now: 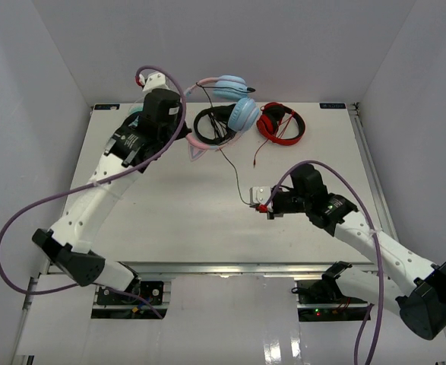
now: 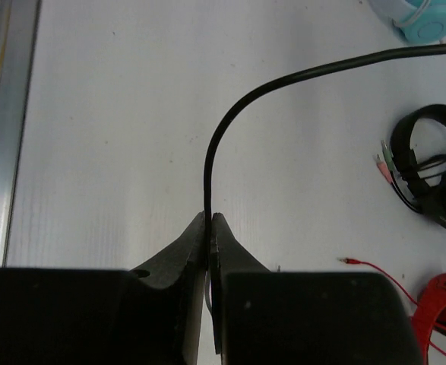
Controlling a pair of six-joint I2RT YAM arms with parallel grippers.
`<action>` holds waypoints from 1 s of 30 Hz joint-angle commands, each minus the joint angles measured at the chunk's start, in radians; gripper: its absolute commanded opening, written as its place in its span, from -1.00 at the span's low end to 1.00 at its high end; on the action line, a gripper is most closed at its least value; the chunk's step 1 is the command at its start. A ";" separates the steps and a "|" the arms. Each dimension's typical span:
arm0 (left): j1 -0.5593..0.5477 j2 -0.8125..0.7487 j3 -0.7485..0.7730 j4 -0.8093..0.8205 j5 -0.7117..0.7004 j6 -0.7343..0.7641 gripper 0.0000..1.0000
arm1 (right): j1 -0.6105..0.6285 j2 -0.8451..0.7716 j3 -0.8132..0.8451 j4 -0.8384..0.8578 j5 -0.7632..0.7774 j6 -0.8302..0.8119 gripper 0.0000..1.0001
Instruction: Wrap the headphones
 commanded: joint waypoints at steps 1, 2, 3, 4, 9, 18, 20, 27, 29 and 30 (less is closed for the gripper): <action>0.007 0.040 -0.014 0.148 -0.149 -0.020 -1.00 | 0.000 -0.018 0.108 -0.110 0.193 -0.044 -0.85; 0.007 0.056 -0.033 0.154 -0.166 -0.014 -1.00 | 0.000 -0.021 0.122 -0.118 0.219 -0.049 -0.85; 0.007 0.071 -0.052 0.158 -0.179 -0.009 -1.00 | 0.000 -0.023 0.135 -0.124 0.241 -0.053 -0.85; 0.007 0.085 -0.069 0.162 -0.186 -0.008 -1.00 | 0.001 -0.026 0.153 -0.126 0.258 -0.060 -0.85; 0.007 0.117 -0.197 0.208 -0.165 -0.011 -1.00 | 0.000 -0.024 0.211 -0.124 0.332 -0.087 -0.85; -0.003 0.179 -0.370 0.253 -0.033 -0.008 -1.00 | -0.002 0.000 0.262 -0.100 0.444 -0.119 -0.85; -0.022 0.187 -0.407 0.260 -0.019 0.013 -1.00 | -0.005 0.000 0.257 -0.086 0.474 -0.120 -0.85; -0.084 0.186 -0.492 0.317 0.120 0.083 -1.00 | -0.012 0.024 0.251 -0.057 0.437 -0.088 -0.85; -0.106 0.178 -0.510 0.328 0.162 0.101 -1.00 | -0.013 0.038 0.260 -0.060 0.395 -0.069 -0.85; -0.120 0.175 -0.519 0.333 0.191 0.114 -1.00 | -0.012 0.049 0.262 -0.056 0.391 -0.065 -0.85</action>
